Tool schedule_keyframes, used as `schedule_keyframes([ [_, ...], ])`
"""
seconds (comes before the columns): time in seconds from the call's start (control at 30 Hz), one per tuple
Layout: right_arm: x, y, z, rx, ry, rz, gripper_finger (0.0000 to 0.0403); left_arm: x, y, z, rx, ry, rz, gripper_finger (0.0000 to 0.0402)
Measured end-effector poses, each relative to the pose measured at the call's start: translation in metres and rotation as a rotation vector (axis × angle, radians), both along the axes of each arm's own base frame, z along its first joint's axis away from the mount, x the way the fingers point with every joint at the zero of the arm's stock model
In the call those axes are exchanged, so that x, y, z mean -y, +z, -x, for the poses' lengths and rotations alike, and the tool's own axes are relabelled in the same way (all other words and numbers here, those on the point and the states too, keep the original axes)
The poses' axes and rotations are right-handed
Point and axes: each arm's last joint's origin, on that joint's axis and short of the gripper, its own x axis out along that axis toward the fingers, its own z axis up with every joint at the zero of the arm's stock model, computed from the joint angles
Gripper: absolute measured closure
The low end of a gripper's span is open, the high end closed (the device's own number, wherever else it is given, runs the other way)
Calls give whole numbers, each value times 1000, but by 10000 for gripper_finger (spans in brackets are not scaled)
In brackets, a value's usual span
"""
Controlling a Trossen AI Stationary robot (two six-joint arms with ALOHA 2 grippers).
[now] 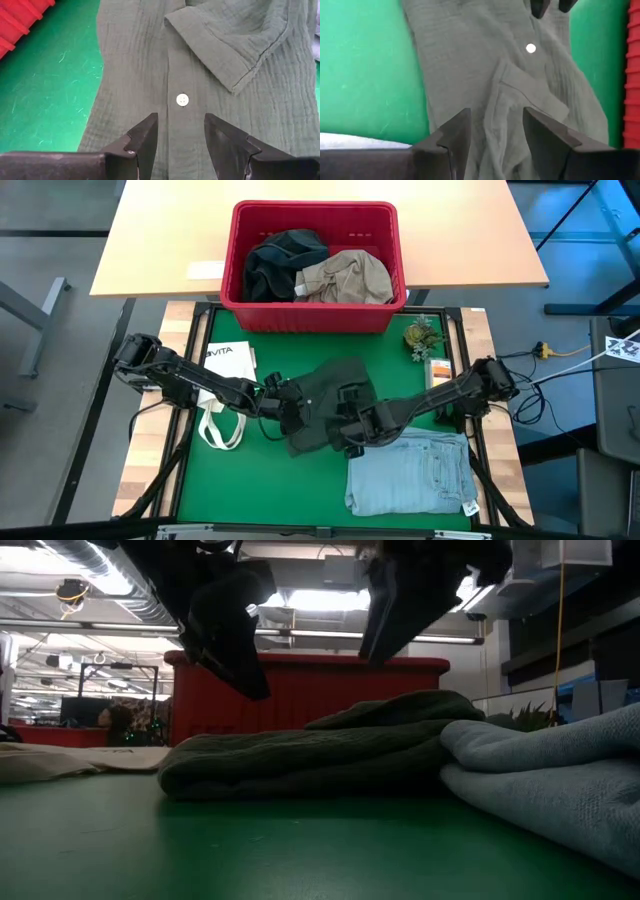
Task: Fold Laundry from Bin
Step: Fold the green shirt
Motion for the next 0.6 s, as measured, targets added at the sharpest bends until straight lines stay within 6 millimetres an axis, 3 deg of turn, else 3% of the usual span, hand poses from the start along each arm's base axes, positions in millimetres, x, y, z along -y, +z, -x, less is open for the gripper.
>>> schedule_keyframes([
  [0.3,0,-28,0,71,-1,-4,224,0,0,0,4,0,1,247],
  [0.6,18,-47,7,51,-58,15,224,0,0,-1,8,0,2,247],
])
